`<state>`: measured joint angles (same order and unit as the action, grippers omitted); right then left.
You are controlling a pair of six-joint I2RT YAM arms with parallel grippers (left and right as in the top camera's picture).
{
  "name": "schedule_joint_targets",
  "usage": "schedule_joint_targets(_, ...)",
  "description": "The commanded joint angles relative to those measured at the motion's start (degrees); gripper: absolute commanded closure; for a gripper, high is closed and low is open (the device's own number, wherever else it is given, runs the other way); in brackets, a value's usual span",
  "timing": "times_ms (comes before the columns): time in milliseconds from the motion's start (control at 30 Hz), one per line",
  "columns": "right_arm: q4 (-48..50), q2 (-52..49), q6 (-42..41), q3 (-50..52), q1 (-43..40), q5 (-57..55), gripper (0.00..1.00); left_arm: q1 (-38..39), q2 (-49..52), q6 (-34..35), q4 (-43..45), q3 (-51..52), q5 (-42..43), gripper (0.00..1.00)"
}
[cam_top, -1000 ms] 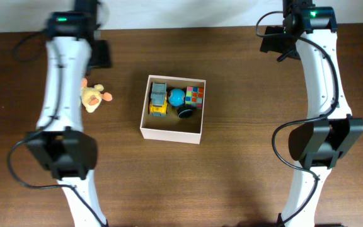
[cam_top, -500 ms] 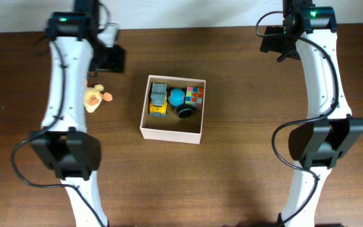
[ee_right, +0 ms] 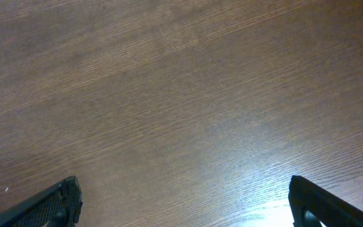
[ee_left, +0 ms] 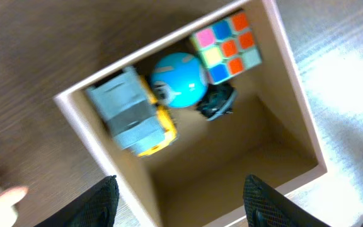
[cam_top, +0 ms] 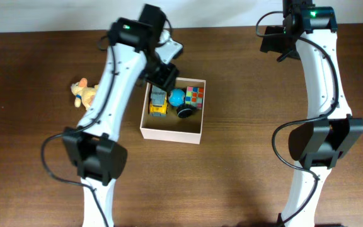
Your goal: Pack container
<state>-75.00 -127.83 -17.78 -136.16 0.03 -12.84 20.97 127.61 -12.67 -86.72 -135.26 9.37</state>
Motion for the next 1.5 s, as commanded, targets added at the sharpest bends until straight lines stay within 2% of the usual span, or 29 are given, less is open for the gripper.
schedule_joint_targets(0,0.0,-0.2,-0.3,0.2,-0.1,-0.9,0.01,1.6,5.3,-1.1,0.1,2.2,1.2,0.36)
schedule_joint_targets(300,0.0,-0.2,-0.3,0.2,-0.1,-0.9,0.01,3.4,12.9,-0.9,-1.9,3.6,3.8,0.36)
schedule_joint_targets(733,0.0,-0.2,-0.3,0.2,-0.1,-0.9,0.01,6.5,13.1,-0.8,-0.5,3.7,3.8,0.38)
schedule_joint_targets(900,0.0,-0.2,-0.3,0.2,-0.1,-0.9,0.01,7.5,13.1,2.5,1.1,3.7,3.0,0.44)
schedule_joint_targets(1167,0.0,-0.2,-0.3,0.2,-0.1,-0.9,0.01,7.6,13.1,10.4,2.1,3.7,-3.2,0.44)
schedule_joint_targets(1467,0.0,-0.2,-0.3,0.2,-0.1,-0.9,0.01,7.9,13.1,14.1,2.4,3.7,-3.2,0.44)
